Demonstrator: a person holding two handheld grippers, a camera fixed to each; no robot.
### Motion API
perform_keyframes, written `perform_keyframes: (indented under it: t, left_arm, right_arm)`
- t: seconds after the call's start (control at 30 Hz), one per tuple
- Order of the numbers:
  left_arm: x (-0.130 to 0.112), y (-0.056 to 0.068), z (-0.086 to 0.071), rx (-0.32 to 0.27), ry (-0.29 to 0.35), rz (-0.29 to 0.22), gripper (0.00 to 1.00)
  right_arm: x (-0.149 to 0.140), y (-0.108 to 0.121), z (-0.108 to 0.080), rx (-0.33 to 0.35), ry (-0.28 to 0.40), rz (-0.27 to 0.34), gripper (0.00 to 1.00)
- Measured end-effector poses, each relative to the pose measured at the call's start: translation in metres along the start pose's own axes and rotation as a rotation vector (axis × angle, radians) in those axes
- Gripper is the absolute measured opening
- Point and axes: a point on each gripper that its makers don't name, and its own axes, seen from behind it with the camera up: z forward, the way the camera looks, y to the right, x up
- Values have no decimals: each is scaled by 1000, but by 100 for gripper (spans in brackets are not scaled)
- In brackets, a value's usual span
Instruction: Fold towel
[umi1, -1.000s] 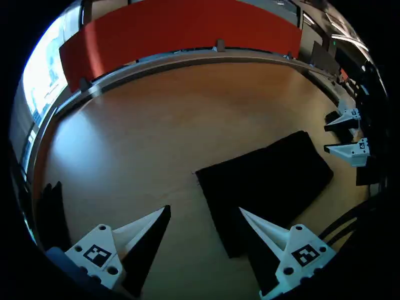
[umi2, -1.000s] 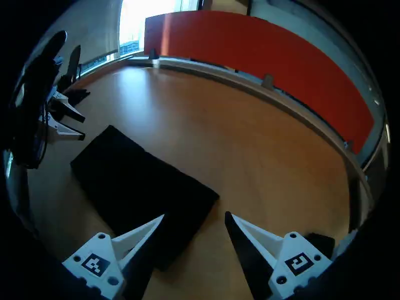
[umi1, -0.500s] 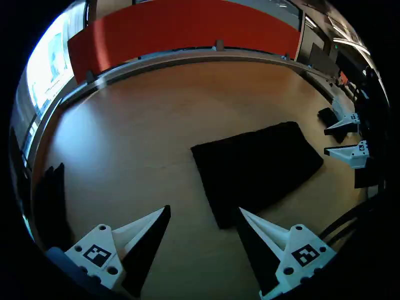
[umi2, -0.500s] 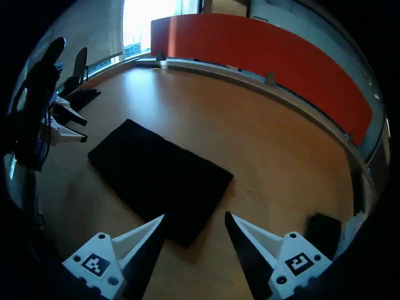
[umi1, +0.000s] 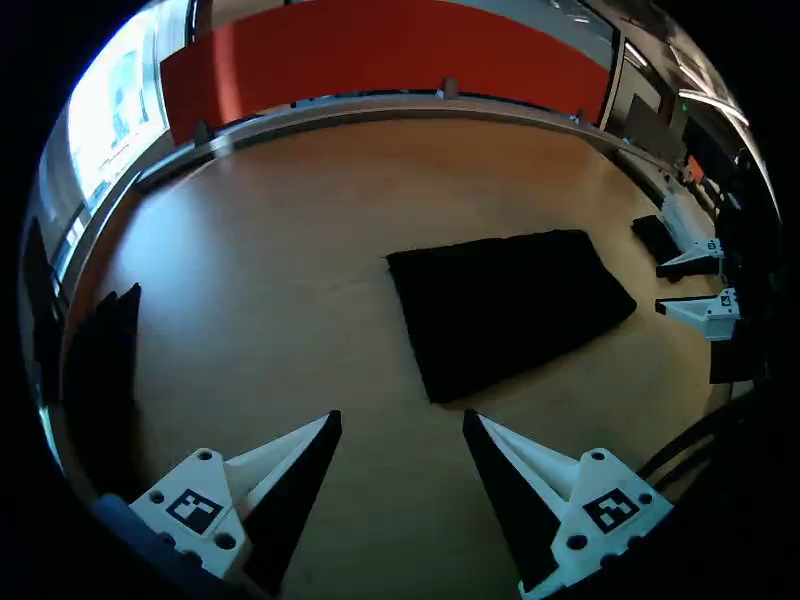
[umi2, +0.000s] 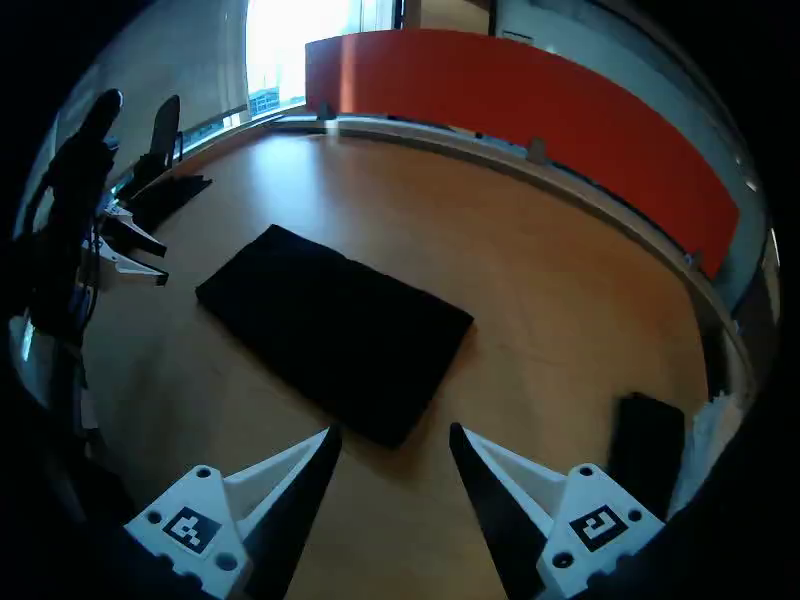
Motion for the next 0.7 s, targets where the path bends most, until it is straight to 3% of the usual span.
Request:
perform_keyframes:
  t: [0.3, 0.7]
  left_arm:
    - [-7, -3, -5, 15, 5, -14, 90]
    - [-21, -13, -20, 47, 9, -71, 90]
  right_arm:
    - [-1, 2, 3, 10, -3, -5, 83]
    - [2, 3, 12, 45, -13, -47, 83]
